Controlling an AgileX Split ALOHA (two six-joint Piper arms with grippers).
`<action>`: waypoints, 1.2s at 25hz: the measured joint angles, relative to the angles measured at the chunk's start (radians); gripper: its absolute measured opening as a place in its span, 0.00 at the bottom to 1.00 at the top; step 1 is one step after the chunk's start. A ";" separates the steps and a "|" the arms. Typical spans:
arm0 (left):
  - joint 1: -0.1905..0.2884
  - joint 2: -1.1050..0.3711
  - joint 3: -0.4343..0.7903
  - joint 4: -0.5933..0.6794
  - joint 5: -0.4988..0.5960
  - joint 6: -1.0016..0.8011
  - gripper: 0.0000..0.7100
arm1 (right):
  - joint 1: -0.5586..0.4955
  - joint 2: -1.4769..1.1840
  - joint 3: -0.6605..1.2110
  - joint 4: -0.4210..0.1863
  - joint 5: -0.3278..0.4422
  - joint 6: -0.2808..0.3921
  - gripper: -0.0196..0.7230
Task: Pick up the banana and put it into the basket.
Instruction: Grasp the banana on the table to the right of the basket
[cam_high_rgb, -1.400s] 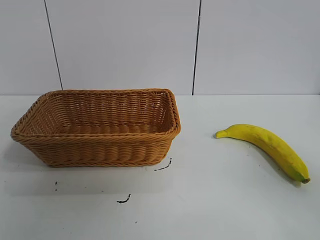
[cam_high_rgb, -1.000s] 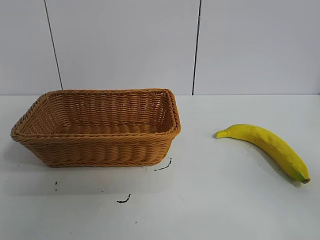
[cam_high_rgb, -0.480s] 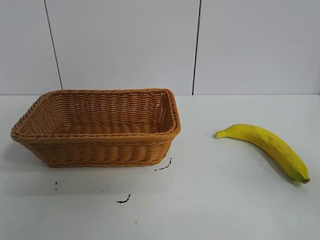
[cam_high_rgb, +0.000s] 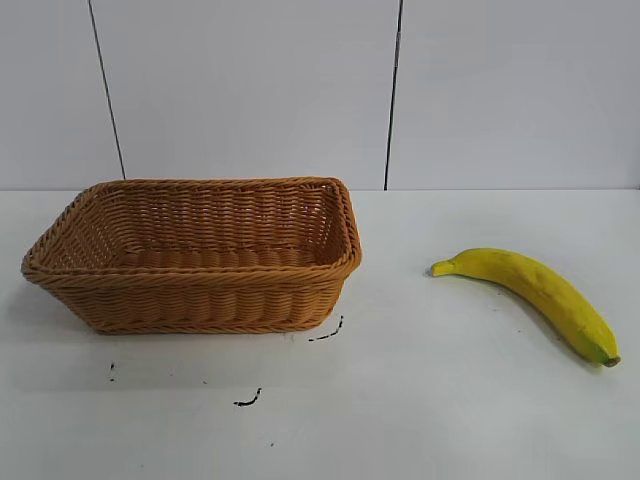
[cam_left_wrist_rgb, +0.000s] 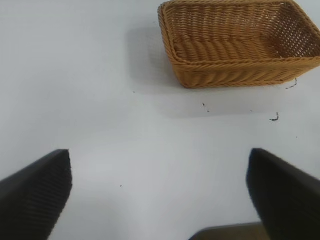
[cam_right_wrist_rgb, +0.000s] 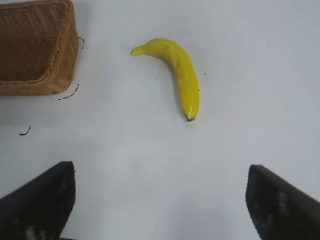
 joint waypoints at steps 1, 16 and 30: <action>0.000 0.000 0.000 0.000 0.000 0.000 0.97 | 0.000 0.060 -0.031 0.000 0.009 -0.020 0.90; 0.000 0.000 0.000 0.000 0.000 0.000 0.97 | 0.000 0.626 -0.397 0.021 -0.096 -0.289 0.90; 0.000 0.000 0.000 0.000 0.000 0.000 0.97 | 0.000 0.892 -0.398 0.059 -0.315 -0.321 0.90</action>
